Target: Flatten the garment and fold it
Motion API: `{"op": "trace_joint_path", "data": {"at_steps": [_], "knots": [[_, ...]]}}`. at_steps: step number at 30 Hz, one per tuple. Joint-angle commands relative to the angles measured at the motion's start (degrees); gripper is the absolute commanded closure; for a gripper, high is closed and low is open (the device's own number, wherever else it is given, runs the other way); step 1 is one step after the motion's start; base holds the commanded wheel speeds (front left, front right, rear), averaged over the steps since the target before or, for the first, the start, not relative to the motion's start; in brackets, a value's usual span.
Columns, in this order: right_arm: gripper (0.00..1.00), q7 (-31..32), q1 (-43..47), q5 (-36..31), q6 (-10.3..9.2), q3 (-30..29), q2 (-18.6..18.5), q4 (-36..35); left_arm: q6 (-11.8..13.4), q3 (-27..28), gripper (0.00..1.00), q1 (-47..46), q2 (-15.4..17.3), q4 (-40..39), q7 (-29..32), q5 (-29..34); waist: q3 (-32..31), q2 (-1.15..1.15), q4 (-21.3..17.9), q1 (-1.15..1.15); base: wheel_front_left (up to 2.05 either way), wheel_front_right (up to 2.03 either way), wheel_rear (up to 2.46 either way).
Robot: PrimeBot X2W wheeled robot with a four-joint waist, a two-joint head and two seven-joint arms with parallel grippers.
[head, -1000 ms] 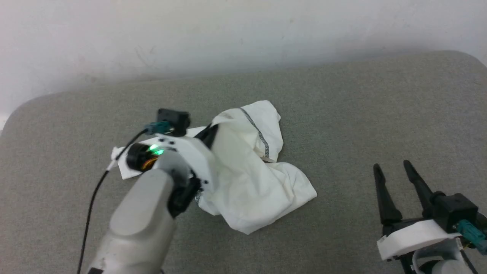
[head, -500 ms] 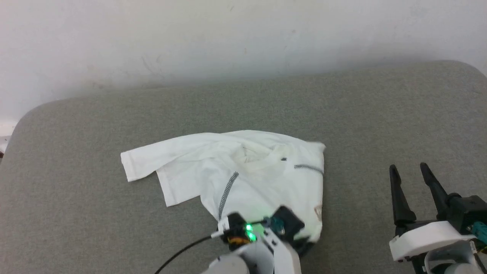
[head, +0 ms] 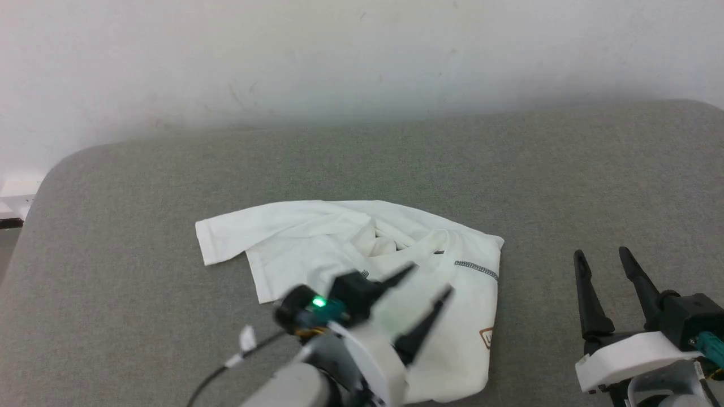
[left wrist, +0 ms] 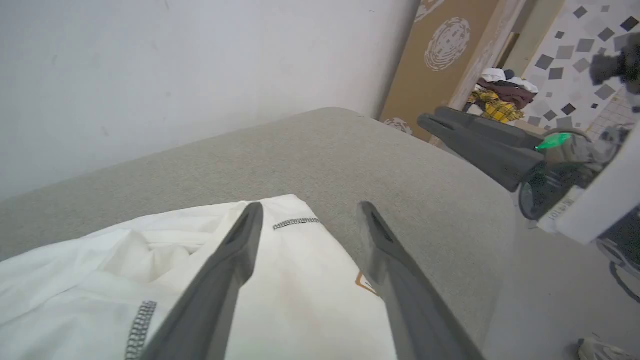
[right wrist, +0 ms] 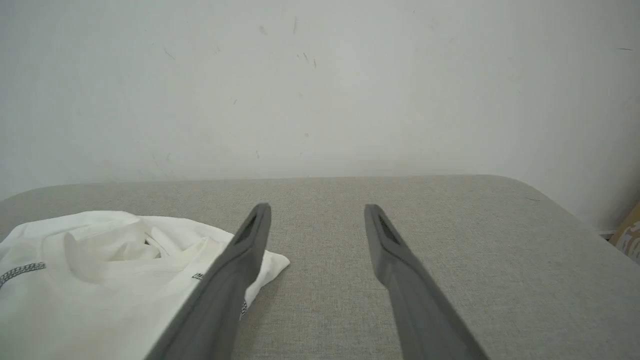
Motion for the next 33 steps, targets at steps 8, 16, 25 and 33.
{"op": "trace_joint_path", "data": {"at_steps": [8, 16, 25, 33], "knots": [[0.00, -0.1, 0.8, 0.8, -0.04, 1.0, 0.1, 0.1, 7.2, 14.9, 0.00, 3.0, 5.3, 3.1, -1.8, -8.4, -0.5, 0.00, -0.1, 0.00, 0.00, 0.00, 0.00], [0.00, -0.1, 0.2, 0.9, -0.04, 1.6, 0.1, 0.2, 1.5, 15.4, 0.00, 1.2, 7.0, 14.1, 3.8, -13.8, 1.2, 0.00, -1.0, 0.00, 0.00, 0.00, 0.00], [0.00, -0.6, -1.1, 1.6, -0.04, 2.5, 0.1, 0.7, -3.9, 13.8, 1.00, -4.4, 5.3, 23.4, 5.7, -15.7, 3.4, 0.00, -2.0, 0.00, 0.00, 0.00, 0.00], [0.00, -1.1, -0.5, 2.0, -0.04, 1.0, 0.1, 1.3, -0.6, 16.0, 1.00, -6.3, 10.2, 16.3, 0.9, -11.6, 2.2, 0.00, -1.2, 0.00, 0.00, 0.00, 0.00]]}}
